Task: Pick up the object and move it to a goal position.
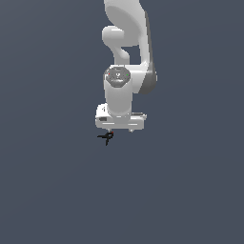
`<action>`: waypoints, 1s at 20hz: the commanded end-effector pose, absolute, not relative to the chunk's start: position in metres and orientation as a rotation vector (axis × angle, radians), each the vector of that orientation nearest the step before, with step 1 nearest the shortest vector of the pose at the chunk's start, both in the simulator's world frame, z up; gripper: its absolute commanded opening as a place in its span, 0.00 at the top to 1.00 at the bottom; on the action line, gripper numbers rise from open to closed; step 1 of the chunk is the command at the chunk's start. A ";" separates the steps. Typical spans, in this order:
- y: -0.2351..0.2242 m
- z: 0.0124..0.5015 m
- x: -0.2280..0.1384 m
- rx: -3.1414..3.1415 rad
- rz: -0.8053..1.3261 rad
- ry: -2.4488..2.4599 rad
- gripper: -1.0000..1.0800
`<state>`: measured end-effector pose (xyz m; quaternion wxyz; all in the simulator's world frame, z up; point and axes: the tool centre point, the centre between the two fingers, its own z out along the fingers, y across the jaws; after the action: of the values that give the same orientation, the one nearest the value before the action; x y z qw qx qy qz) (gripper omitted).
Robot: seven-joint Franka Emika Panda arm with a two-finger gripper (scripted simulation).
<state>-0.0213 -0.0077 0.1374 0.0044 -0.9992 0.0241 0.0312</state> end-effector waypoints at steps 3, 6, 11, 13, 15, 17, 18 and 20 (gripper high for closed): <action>-0.007 0.139 -0.020 -3.129 0.093 0.074 0.04; -0.006 0.149 -0.016 -3.123 0.072 0.064 0.04; -0.004 0.158 -0.012 -3.118 0.052 0.049 0.04; -0.004 0.157 -0.012 -3.118 0.054 0.055 0.04; -0.005 0.155 -0.013 -3.118 0.053 0.073 0.04; -0.007 0.153 -0.014 -3.116 0.052 0.102 0.04; -0.008 0.151 -0.014 -3.115 0.052 0.121 0.04; -0.010 0.147 -0.015 -3.113 0.051 0.166 0.04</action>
<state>-0.0144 -0.0086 0.1502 0.0118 -0.9989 0.0432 0.0164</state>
